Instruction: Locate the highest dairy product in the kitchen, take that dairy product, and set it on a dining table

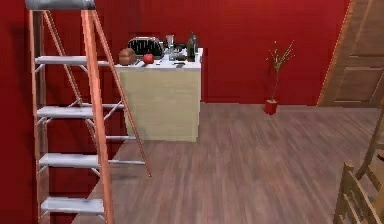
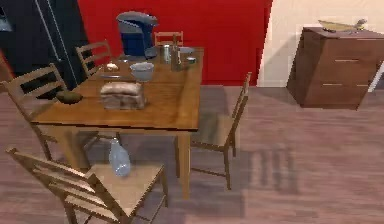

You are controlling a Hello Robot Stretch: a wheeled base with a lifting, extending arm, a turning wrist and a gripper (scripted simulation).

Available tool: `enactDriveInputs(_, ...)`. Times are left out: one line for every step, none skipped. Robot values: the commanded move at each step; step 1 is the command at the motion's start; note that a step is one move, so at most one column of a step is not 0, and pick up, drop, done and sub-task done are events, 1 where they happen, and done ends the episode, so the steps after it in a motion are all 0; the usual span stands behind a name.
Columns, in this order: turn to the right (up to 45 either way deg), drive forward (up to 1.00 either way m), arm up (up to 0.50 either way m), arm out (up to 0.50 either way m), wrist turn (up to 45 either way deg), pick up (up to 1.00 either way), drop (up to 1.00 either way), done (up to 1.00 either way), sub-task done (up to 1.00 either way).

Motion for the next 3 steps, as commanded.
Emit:
enactDriveInputs(0.0, 0.75, 0.00, 0.00, 0.0, 0.00, 0.00, 0.00, 0.00)
enactDriveInputs(15.0, 0.00, 0.00, 0.00, 0.0, 0.00, 0.00, 0.00, 0.00)
enactDriveInputs(0.0, 0.90, 0.00, 0.00, 0.0, 0.00, 0.00, 0.00, 0.00)
